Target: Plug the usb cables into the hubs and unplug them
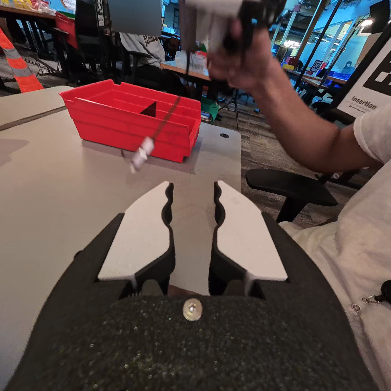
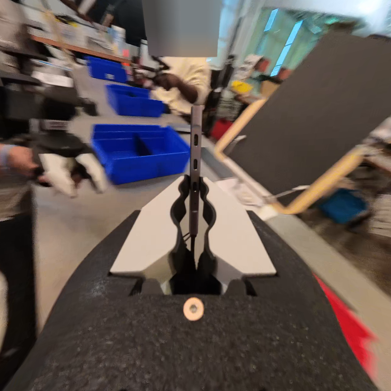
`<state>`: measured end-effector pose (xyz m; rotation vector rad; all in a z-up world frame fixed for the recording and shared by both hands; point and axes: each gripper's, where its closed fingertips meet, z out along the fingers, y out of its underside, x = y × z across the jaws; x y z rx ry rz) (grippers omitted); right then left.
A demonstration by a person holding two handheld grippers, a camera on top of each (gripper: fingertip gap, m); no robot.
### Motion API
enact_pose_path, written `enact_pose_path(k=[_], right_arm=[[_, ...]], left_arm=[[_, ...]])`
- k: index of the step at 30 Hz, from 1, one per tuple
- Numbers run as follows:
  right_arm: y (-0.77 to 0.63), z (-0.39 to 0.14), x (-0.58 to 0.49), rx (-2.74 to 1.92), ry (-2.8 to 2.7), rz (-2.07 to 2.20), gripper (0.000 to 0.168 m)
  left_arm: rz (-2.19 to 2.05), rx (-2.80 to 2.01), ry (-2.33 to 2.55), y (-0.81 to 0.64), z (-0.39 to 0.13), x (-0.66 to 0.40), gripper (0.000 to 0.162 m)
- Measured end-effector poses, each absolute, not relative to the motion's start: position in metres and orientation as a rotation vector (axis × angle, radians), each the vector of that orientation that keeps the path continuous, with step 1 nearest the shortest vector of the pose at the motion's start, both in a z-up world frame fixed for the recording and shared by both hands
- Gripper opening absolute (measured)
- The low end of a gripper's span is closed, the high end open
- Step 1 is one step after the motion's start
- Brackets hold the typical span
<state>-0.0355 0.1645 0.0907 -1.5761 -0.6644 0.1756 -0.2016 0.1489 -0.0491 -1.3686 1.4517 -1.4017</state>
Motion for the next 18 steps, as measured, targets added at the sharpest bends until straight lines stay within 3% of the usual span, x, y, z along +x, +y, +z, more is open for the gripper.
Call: enact_pose_path(k=[2,5,13,18], right_arm=[[0.174,0.120,0.016,-1.573,-0.646,-0.050,0.007],[0.207,0.103,0.094,-1.722,-0.657,-0.308,0.008],[0.266,-0.096,0.186,-2.339,-0.672,-0.173,0.008],[0.274,-0.163,0.173,-2.590,-0.724,-0.098,0.008]], left_arm=[[-1.379,-1.374,1.467,0.148,-0.054,-0.199,0.036],[-1.361,-1.393,1.507,0.145,-0.061,-0.195,0.036],[-1.316,-1.429,1.571,0.138,-0.077,-0.190,0.036],[-1.292,-1.463,1.563,0.136,-0.086,-0.191,0.036]])
